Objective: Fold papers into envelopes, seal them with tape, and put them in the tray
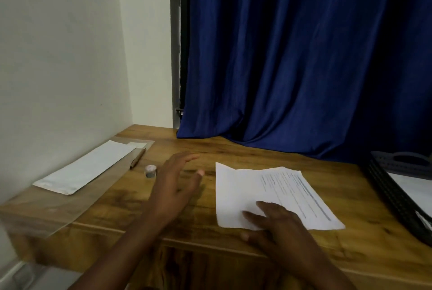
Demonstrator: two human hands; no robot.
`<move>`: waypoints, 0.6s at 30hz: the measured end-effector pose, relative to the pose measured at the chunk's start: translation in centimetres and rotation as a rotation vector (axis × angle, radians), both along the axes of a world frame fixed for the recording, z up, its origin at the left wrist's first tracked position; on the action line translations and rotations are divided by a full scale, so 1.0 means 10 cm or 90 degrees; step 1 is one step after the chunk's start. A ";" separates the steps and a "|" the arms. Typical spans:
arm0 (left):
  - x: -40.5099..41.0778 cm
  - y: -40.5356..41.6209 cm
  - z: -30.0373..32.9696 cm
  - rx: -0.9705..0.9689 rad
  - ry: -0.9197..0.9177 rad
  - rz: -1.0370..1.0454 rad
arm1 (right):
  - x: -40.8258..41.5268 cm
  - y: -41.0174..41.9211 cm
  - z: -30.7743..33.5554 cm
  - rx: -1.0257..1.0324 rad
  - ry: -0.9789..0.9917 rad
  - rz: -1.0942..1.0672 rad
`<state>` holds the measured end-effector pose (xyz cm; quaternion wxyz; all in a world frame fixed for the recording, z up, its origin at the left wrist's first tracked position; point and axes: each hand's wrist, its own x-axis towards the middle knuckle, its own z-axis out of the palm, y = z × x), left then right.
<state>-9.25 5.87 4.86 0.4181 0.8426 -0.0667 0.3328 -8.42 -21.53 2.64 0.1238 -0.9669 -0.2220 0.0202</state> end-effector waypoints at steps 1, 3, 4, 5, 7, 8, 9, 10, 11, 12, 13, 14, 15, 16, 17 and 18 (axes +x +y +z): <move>0.01 -0.13 0.05 0.030 0.023 -0.025 | -0.04 0.03 0.00 -0.005 0.000 0.010; 0.07 -0.35 0.09 0.138 0.044 -0.079 | -0.07 0.09 -0.03 -0.003 0.004 0.033; 0.13 -0.44 0.07 0.196 0.065 -0.102 | -0.09 0.12 -0.04 -0.005 0.002 0.047; 0.18 -0.51 0.04 0.256 0.105 -0.111 | -0.11 0.16 -0.06 -0.006 0.000 0.059; 0.30 -0.60 -0.10 0.383 0.245 -0.093 | -0.14 0.21 -0.07 0.004 -0.015 0.069; 0.32 -0.64 -0.17 0.433 0.313 -0.082 | -0.15 0.22 -0.08 0.020 -0.027 0.077; 0.35 -0.66 -0.25 0.464 0.355 -0.075 | -0.16 0.22 -0.07 0.042 -0.036 0.085; 0.35 -0.66 -0.32 0.478 0.372 -0.071 | -0.16 0.21 -0.06 0.073 -0.030 0.088; 0.36 -0.66 -0.39 0.483 0.370 -0.066 | -0.15 0.19 -0.05 0.123 -0.008 0.082; 0.36 -0.65 -0.43 0.493 0.361 -0.061 | -0.13 0.17 -0.03 0.186 0.007 0.067; 0.36 -0.64 -0.47 0.512 0.353 -0.056 | -0.08 0.15 -0.04 0.251 0.007 0.037; 0.36 -0.63 -0.49 0.528 0.347 -0.057 | -0.01 0.14 -0.04 0.299 -0.017 -0.002; 0.35 -0.63 -0.49 0.536 0.344 -0.063 | 0.05 0.15 -0.04 0.318 -0.053 -0.039; 0.35 -0.63 -0.50 0.538 0.341 -0.069 | 0.12 0.19 -0.03 0.324 -0.088 -0.060; 0.35 -0.64 -0.50 0.541 0.334 -0.074 | 0.17 0.25 -0.02 0.329 -0.113 -0.064; 0.35 -0.64 -0.51 0.546 0.327 -0.078 | 0.22 0.34 0.00 0.330 -0.120 -0.055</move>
